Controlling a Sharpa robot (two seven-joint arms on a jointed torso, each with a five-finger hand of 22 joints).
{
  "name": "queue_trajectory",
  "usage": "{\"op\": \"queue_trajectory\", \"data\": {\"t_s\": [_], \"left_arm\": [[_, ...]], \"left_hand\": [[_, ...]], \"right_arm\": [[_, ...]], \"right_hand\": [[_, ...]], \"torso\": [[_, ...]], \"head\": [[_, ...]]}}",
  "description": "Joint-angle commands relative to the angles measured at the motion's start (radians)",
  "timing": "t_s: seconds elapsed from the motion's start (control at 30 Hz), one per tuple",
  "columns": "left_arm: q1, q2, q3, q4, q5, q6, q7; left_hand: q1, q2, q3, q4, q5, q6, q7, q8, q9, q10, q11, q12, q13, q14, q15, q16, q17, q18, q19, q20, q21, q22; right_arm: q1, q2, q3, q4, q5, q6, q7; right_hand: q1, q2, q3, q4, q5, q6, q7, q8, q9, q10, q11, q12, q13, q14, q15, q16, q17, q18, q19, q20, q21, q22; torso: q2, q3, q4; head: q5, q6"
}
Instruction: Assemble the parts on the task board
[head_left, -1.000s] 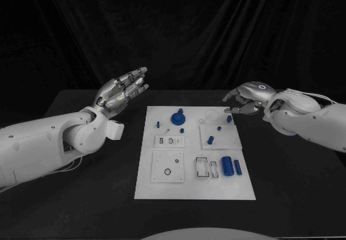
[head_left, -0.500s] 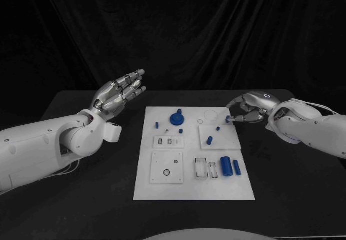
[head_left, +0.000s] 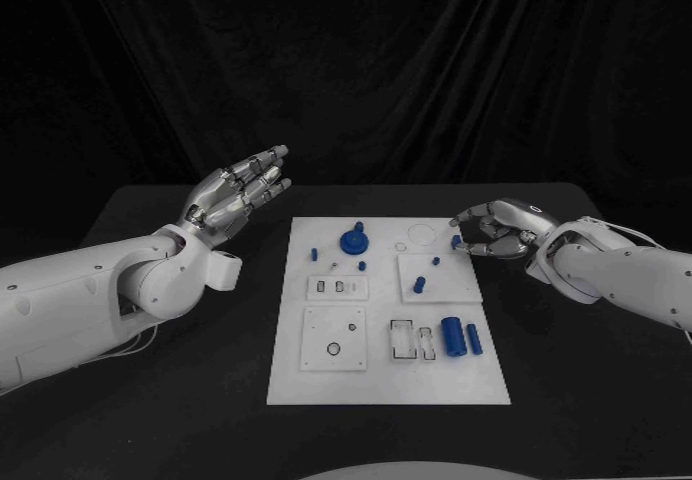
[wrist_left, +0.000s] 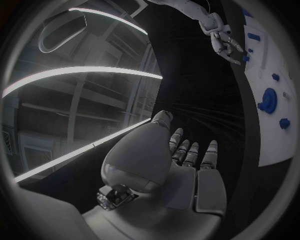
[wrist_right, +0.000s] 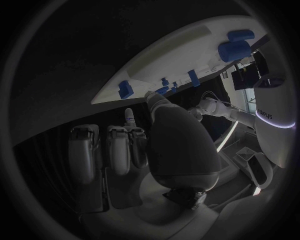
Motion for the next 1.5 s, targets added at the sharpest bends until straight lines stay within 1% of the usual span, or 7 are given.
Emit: {"op": "queue_trajectory", "data": {"t_s": [0.03, 0.27, 0.57, 0.8, 1.1, 1.4, 1.5], "left_arm": [[-0.002, 0.000, 0.001, 0.002, 0.002, 0.011, 0.016], [-0.003, 0.001, 0.001, 0.002, 0.002, 0.013, 0.016], [-0.004, -0.002, 0.001, 0.002, 0.002, 0.014, 0.015], [-0.004, -0.002, 0.001, 0.002, 0.002, 0.015, 0.014], [-0.005, -0.001, 0.001, 0.000, 0.002, 0.016, 0.013], [-0.006, -0.002, 0.001, 0.000, 0.002, 0.018, 0.009], [-0.006, -0.002, 0.001, 0.000, 0.002, 0.019, 0.008]], "left_hand": [[0.012, 0.001, 0.006, 0.001, 0.006, -0.001, 0.004, 0.001, 0.000, -0.004, 0.003, -0.005, -0.001, 0.000, 0.005, -0.004, -0.001, 0.017, 0.001, 0.006, 0.001, 0.000], [0.012, 0.001, 0.006, 0.001, 0.006, -0.001, 0.004, 0.001, 0.000, -0.004, 0.003, -0.005, -0.001, 0.000, 0.005, -0.004, -0.001, 0.017, 0.001, 0.006, 0.001, 0.000], [0.012, 0.001, 0.006, 0.001, 0.006, -0.001, 0.004, 0.001, 0.000, -0.004, 0.003, -0.005, -0.001, 0.000, 0.005, -0.004, -0.001, 0.017, 0.001, 0.006, 0.001, 0.000], [0.012, 0.001, 0.006, 0.001, 0.006, -0.001, 0.004, 0.001, 0.000, -0.004, 0.003, -0.005, -0.001, 0.000, 0.005, -0.004, -0.001, 0.017, 0.001, 0.006, 0.001, 0.000], [0.013, 0.000, 0.008, -0.001, 0.006, -0.001, 0.004, 0.001, 0.000, -0.005, 0.003, -0.006, -0.001, 0.000, 0.006, -0.004, -0.001, 0.018, 0.001, 0.006, 0.001, 0.000], [0.013, 0.000, 0.008, -0.001, 0.006, -0.001, 0.004, 0.001, 0.000, -0.005, 0.003, -0.006, -0.001, 0.000, 0.006, -0.004, -0.001, 0.018, 0.001, 0.006, 0.001, 0.000], [0.013, 0.000, 0.008, -0.001, 0.006, -0.001, 0.004, 0.001, 0.000, -0.005, 0.003, -0.006, -0.001, 0.000, 0.006, -0.004, -0.001, 0.018, 0.001, 0.006, 0.001, 0.000]], "right_arm": [[-0.005, 0.004, 0.000, -0.007, 0.073, 0.014, 0.068], [-0.020, 0.012, 0.001, -0.025, 0.107, 0.027, 0.073], [-0.034, 0.025, 0.001, -0.048, 0.134, 0.040, 0.065], [-0.036, 0.031, 0.001, -0.056, 0.137, 0.045, 0.044], [-0.037, 0.031, 0.001, -0.060, 0.140, 0.042, 0.020], [-0.037, 0.033, 0.001, -0.062, 0.141, 0.046, -0.003], [-0.037, 0.033, 0.001, -0.063, 0.142, 0.047, -0.010]], "right_hand": [[0.012, 0.001, 0.002, -0.002, -0.010, -0.015, -0.002, 0.015, 0.004, 0.104, -0.004, 0.003, 0.263, 0.102, -0.002, 0.006, 0.263, -0.008, 0.104, -0.004, 0.003, 0.263], [0.027, 0.004, 0.005, -0.003, -0.008, -0.026, 0.004, 0.044, 0.014, 0.104, 0.000, 0.003, 0.263, 0.102, 0.000, 0.006, 0.263, -0.008, 0.104, -0.003, 0.003, 0.263], [0.067, 0.012, 0.015, -0.006, 0.039, -0.073, 0.014, 0.136, 0.047, 0.104, 0.009, 0.003, 0.263, 0.102, 0.009, 0.006, 0.263, -0.008, 0.104, 0.005, 0.003, 0.263], [0.080, 0.013, 0.018, -0.006, 0.043, -0.095, 0.019, 0.165, 0.057, 0.104, 0.013, 0.003, 0.263, 0.102, 0.012, 0.006, 0.263, -0.008, 0.104, 0.008, 0.003, 0.263], [0.085, 0.016, 0.018, -0.005, 0.032, -0.127, 0.020, 0.187, 0.064, 0.104, 0.014, 0.003, 0.263, 0.102, 0.014, 0.006, 0.263, -0.008, 0.104, 0.010, 0.003, 0.263], [0.084, 0.017, 0.016, -0.004, 0.021, -0.139, 0.023, 0.203, 0.069, 0.104, 0.017, 0.003, 0.263, 0.102, 0.015, 0.006, 0.263, -0.008, 0.104, 0.012, 0.003, 0.263], [0.083, 0.019, 0.014, -0.004, 0.014, -0.141, 0.025, 0.216, 0.074, 0.104, 0.018, 0.003, 0.263, 0.102, 0.017, 0.006, 0.263, -0.008, 0.104, 0.013, 0.003, 0.263]], "torso": [[0.001, -0.0002, 0.0005], [0.001, -0.0004, 0.0012], [0.001, -0.0016, 0.0019], [0.001, -0.0010, 0.0019], [0.001, -0.0012, 0.0020], [0.001, -0.0014, 0.0020], [0.001, -0.0012, 0.0021]], "head": [[-0.004, -0.001], [-0.005, 0.000], [-0.002, 0.001], [-0.003, -0.001], [-0.003, 0.000], [-0.003, 0.000], [-0.003, 0.000]]}}
